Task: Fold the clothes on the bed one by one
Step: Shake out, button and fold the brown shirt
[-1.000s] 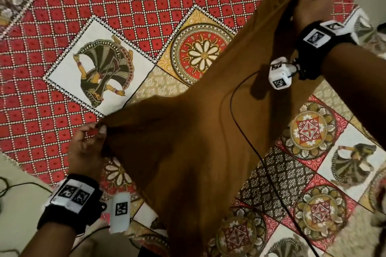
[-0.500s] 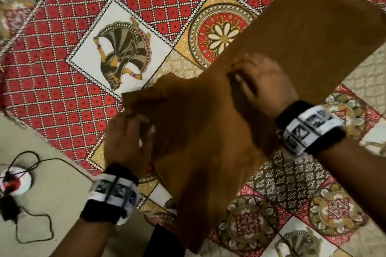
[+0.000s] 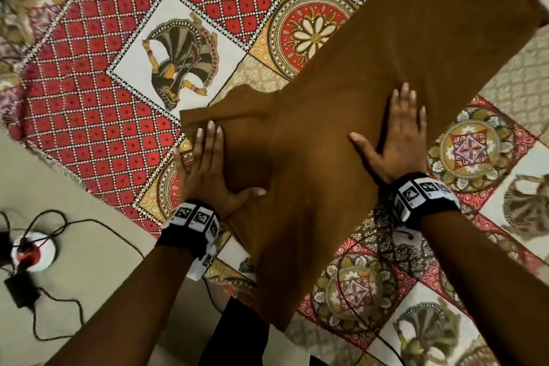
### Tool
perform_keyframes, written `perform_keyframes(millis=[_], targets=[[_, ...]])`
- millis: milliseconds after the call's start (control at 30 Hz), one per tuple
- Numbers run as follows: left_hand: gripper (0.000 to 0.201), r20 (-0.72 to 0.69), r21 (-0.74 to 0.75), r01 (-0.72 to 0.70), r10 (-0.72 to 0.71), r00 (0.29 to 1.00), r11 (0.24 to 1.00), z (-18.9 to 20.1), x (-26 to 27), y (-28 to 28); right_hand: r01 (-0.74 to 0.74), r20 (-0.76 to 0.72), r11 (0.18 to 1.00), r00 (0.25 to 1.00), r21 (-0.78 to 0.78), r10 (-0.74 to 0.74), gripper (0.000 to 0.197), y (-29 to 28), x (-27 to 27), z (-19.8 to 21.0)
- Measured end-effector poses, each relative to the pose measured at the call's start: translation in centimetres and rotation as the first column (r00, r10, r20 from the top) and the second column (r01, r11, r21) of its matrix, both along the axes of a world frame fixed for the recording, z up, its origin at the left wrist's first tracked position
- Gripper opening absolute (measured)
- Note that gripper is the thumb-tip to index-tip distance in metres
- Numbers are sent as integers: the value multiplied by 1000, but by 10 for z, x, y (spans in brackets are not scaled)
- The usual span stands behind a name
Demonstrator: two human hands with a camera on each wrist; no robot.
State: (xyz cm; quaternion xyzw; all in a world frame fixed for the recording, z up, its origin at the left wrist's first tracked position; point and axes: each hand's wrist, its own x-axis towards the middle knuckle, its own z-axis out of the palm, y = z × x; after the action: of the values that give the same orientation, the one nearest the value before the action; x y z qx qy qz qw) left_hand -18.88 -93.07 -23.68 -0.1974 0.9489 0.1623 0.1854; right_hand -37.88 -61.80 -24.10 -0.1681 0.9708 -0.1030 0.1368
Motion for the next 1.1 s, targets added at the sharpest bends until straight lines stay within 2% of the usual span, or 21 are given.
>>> perform_keyframes(millis=[67,133,200,233,267,300,333,367,433,567,633,767,867,933,967,1000,1033,1067,1100], targets=[[105,-76,44,13,-10,997,999,7,6,5,24,-27,998,999,-58,-25,96,-3,22,20],[72,-183,102,25,-6,983,994,16,17,10,-47,-34,993,998,-110,44,72,-17,65,42],[47,-296,197,-93,149,944,976,12,36,10,-56,21,985,998,-163,60,42,-35,123,59],[39,-296,275,-226,306,905,934,6,47,10,-26,57,981,998,-194,38,31,-40,156,65],[36,-254,380,-379,489,835,844,5,53,10,17,91,974,996,-226,3,25,-44,188,67],[36,-170,474,-503,635,754,723,6,58,10,62,115,965,993,-256,-34,24,-46,221,66],[36,-101,536,-579,728,678,614,5,58,8,89,129,956,990,-278,-55,25,-46,249,62],[34,-52,560,-625,776,629,544,8,54,5,95,147,952,988,-291,-54,28,-46,274,56],[26,18,543,-677,800,600,496,14,41,-5,63,167,953,986,-296,-14,38,-43,314,43],[31,151,552,-669,729,667,498,25,30,-19,8,80,959,997,-282,16,55,-33,341,19],[29,168,582,-658,720,673,479,25,32,-17,-6,17,954,1000,-299,12,47,-30,340,14],[18,240,708,-648,767,595,282,18,37,-32,25,-15,935,999,-354,-33,23,-29,343,11],[15,264,719,-653,777,571,236,19,36,-38,49,47,933,998,-356,-35,25,-25,349,11],[12,263,697,-656,746,612,291,18,34,-40,33,63,935,998,-354,-12,35,-23,345,16],[13,244,671,-648,718,652,361,18,30,-41,20,55,937,998,-349,-1,39,-22,340,20],[14,186,617,-620,676,713,484,18,28,-45,5,37,938,999,-347,8,40,-21,334,27],[15,76,503,-544,593,802,672,21,25,-49,-7,9,939,1000,-344,11,38,-19,325,35],[18,-66,315,-420,461,885,851,25,22,-52,-11,-25,940,1000,-342,2,35,-16,315,44],[26,-181,108,-272,288,940,956,28,21,-54,-5,-54,939,998,-343,-14,31,-13,303,51]])
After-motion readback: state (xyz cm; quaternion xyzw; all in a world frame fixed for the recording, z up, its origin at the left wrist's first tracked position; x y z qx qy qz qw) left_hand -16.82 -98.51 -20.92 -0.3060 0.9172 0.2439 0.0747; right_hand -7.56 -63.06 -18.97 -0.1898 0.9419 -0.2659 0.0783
